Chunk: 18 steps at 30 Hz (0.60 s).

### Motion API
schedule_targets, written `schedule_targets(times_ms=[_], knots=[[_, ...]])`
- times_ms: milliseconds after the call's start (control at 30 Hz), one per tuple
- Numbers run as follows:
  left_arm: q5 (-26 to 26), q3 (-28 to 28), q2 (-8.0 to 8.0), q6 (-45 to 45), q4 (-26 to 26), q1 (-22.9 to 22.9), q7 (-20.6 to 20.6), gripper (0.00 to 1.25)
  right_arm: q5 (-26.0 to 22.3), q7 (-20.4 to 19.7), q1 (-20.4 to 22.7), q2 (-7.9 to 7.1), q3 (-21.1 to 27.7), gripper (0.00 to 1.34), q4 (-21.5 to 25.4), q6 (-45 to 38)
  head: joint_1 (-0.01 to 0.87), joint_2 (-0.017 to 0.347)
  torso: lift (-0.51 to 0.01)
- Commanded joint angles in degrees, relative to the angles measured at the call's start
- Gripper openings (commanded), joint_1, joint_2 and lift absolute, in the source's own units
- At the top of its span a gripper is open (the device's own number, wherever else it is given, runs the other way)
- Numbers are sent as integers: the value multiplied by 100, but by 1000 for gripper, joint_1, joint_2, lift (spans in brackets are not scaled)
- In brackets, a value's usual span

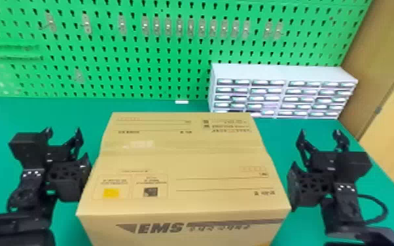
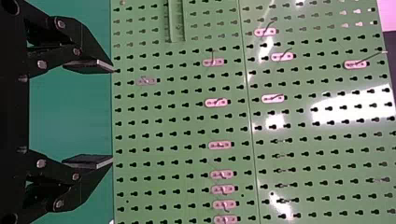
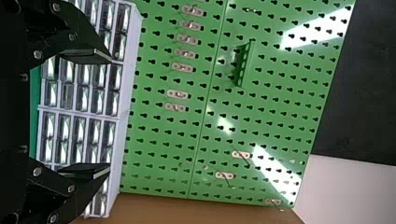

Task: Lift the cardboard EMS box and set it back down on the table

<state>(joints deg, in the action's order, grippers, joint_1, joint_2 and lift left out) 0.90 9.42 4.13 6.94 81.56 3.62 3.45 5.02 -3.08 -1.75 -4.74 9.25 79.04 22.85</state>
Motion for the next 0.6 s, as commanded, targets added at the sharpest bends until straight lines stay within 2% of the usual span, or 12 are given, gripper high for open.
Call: schedule_targets(times_ms=[0,567], knots=[[-19,25,0,0,0,7,6,695,17,0,-1,0,-2,907,-3,0,678,-14,6],[-19,34,0,0,0,-2,6,695,219,0,-1,70,69,1055,6,-88,678,-14,-3]])
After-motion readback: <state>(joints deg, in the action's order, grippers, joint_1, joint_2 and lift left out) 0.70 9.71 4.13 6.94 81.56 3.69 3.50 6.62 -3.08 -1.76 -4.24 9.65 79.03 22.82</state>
